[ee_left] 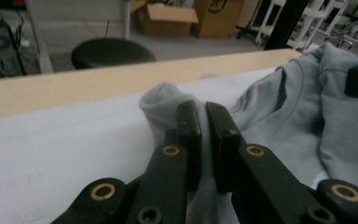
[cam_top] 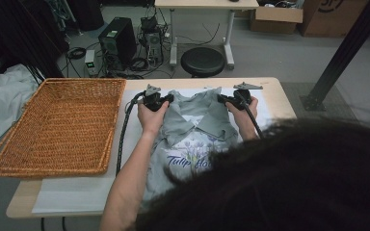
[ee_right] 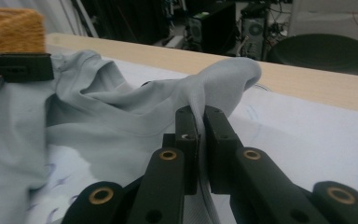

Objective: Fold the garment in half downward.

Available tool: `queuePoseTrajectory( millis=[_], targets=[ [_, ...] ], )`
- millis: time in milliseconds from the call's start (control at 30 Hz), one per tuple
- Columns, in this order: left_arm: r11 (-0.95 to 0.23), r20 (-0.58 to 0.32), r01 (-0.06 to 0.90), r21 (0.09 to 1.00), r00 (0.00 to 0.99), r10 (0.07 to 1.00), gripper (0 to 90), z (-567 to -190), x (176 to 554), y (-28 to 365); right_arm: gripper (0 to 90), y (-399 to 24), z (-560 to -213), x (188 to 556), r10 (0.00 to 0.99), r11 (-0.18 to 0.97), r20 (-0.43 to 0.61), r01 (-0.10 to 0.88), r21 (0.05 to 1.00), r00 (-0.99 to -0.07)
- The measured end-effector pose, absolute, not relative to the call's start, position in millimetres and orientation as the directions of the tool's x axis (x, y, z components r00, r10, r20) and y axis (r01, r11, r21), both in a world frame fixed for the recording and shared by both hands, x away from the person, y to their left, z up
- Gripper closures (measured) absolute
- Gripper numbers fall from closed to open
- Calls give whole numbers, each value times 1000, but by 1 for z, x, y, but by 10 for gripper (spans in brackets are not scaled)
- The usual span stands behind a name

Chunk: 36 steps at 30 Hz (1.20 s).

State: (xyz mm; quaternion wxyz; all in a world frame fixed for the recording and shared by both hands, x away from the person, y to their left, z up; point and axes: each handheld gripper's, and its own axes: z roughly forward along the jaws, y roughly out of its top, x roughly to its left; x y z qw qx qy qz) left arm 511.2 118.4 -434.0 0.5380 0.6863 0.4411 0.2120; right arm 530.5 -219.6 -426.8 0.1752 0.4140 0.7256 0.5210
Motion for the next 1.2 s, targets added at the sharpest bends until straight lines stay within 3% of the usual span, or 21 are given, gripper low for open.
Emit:
queuePoseTrajectory(
  millis=[567, 1200],
  targets=[
    [-25, -68, 130, 991, 664, 744, 850, -395, 381, 126, 860, -233, -390, 414, 653, 123, 70, 196, 973, -754],
    [10, -41, 44, 999, 796, 604, 847, -430, 240, 147, 854, -250, -409, 272, 530, 136, -20, 62, 989, -847]
  ],
)
